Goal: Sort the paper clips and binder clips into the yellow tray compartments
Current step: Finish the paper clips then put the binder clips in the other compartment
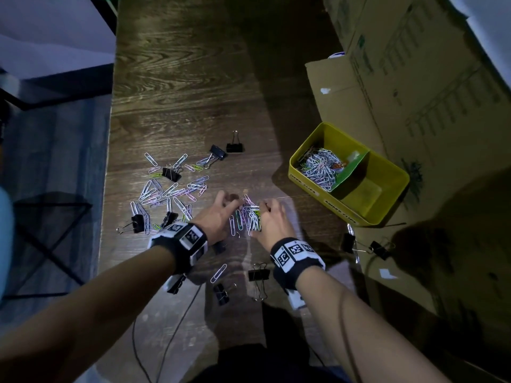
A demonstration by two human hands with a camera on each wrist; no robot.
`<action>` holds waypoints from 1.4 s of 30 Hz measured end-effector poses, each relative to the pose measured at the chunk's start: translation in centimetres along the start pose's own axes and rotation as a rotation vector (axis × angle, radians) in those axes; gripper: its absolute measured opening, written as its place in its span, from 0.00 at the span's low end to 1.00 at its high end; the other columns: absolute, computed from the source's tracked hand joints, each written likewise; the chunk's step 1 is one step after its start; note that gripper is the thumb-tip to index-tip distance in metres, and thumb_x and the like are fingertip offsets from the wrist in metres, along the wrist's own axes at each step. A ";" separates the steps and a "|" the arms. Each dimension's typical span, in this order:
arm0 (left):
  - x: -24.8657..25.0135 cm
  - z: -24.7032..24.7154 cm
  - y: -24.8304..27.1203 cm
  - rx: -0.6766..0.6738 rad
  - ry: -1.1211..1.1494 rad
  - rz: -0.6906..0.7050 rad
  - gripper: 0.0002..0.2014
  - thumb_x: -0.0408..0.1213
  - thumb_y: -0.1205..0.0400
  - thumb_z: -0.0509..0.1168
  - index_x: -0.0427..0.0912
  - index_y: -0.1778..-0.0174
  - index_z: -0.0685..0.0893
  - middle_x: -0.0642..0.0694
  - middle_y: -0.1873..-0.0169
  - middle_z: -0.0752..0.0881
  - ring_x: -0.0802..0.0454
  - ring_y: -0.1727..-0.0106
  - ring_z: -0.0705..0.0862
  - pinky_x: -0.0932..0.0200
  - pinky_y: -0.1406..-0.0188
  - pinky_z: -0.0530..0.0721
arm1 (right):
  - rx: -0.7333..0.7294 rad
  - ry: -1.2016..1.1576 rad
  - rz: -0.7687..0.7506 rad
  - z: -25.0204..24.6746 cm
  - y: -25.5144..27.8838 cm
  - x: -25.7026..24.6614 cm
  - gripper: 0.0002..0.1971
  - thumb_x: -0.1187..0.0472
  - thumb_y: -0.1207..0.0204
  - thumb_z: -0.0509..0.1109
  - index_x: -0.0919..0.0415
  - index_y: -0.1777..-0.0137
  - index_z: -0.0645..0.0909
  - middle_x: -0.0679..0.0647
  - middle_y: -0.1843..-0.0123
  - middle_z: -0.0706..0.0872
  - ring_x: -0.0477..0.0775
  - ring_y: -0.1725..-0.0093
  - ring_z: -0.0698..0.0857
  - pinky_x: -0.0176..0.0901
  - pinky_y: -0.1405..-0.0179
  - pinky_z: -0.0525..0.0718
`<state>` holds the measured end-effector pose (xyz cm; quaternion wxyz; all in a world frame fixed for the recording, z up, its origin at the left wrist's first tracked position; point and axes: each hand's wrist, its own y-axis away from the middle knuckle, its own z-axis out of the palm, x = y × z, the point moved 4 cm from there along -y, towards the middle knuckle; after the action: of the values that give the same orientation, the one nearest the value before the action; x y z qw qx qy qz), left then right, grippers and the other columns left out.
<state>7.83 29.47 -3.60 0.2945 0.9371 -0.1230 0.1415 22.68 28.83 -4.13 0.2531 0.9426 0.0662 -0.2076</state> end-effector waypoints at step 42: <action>1.8 -2.2 -2.8 -0.005 0.014 0.037 0.12 0.43 0.18 0.63 0.41 0.46 0.86 0.40 0.56 0.89 0.42 0.54 0.87 0.55 0.55 0.81 | 0.108 -0.747 0.279 -3.0 0.0 4.2 0.24 0.61 0.37 0.83 0.65 0.41 0.85 0.60 0.44 0.89 0.52 0.50 0.88 0.42 0.42 0.84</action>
<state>9.98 32.68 -2.73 0.2951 0.9328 -0.1389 0.1530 27.55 30.45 -3.58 0.2356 0.8142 -0.1701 -0.5027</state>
